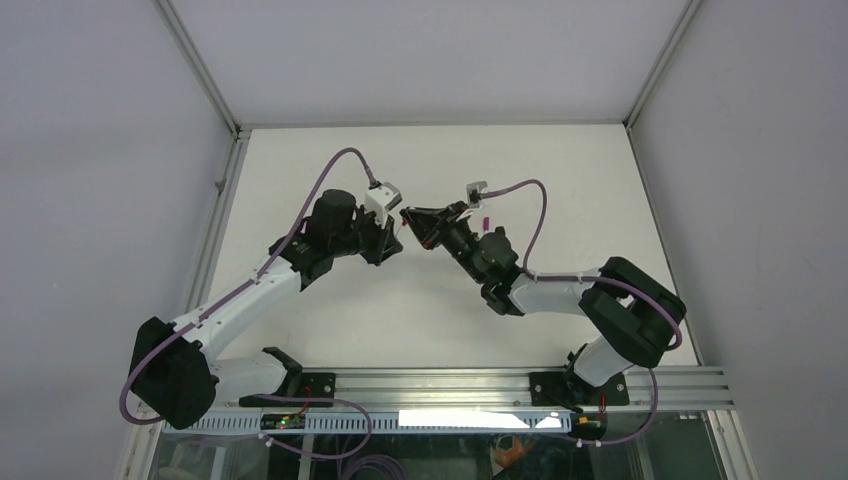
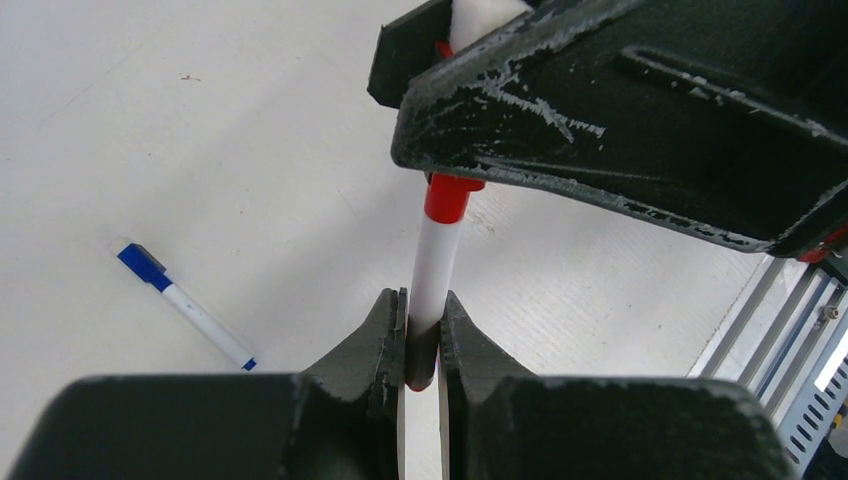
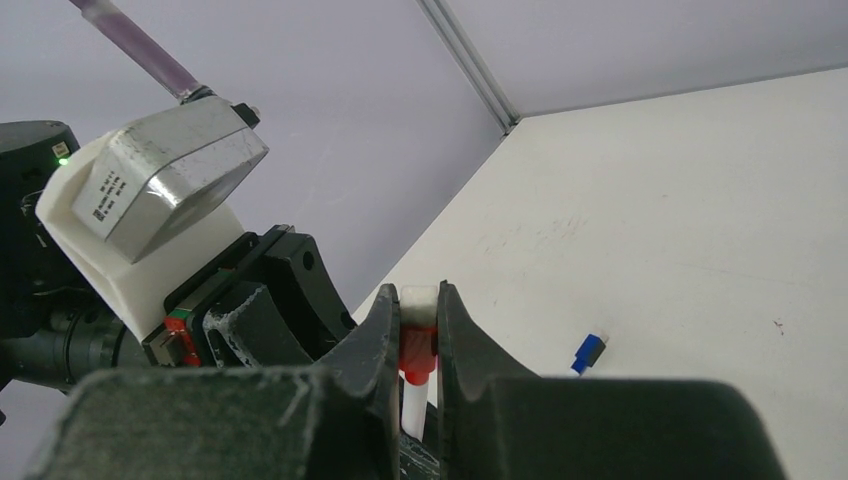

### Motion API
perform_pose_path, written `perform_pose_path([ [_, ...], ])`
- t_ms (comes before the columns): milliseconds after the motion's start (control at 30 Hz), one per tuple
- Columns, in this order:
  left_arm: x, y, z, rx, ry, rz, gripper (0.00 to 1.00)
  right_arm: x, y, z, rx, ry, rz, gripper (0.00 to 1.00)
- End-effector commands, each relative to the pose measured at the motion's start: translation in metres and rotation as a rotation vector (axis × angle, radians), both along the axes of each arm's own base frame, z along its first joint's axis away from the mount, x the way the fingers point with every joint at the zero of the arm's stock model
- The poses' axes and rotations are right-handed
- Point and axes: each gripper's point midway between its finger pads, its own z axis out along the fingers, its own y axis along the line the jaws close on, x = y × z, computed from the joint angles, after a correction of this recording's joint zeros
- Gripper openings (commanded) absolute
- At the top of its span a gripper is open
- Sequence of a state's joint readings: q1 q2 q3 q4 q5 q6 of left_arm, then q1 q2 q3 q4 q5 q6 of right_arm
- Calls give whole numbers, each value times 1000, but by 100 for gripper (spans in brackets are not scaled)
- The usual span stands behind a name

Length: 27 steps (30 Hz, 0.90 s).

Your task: Insert the pens into the pen caps

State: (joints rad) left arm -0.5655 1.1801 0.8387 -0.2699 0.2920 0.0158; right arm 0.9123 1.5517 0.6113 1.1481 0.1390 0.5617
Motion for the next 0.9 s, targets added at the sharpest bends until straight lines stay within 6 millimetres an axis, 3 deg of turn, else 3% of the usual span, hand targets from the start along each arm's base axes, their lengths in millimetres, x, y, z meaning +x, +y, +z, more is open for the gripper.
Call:
perform_pose_path([
  [0,73,8,209,-354,-588,195,0,-101,38,-123,-332,246,397,0],
  [133,75,6,206,-352,-574,190,0,-101,39,-123,-338,245,399,0],
  [300,74,8,179,-299,-497,200,0,-97,36,-112,-346,221,379,0],
  [400,71,9,152,-252,-415,200,0,-89,34,-92,-330,180,350,0],
  [533,57,6,96,-222,-256,183,0,-74,32,-54,-300,104,318,0],
  [700,34,16,30,-168,-95,205,0,-45,20,-10,-258,23,244,16],
  [867,17,23,-8,-139,3,223,0,-14,4,17,-234,-41,119,62],
])
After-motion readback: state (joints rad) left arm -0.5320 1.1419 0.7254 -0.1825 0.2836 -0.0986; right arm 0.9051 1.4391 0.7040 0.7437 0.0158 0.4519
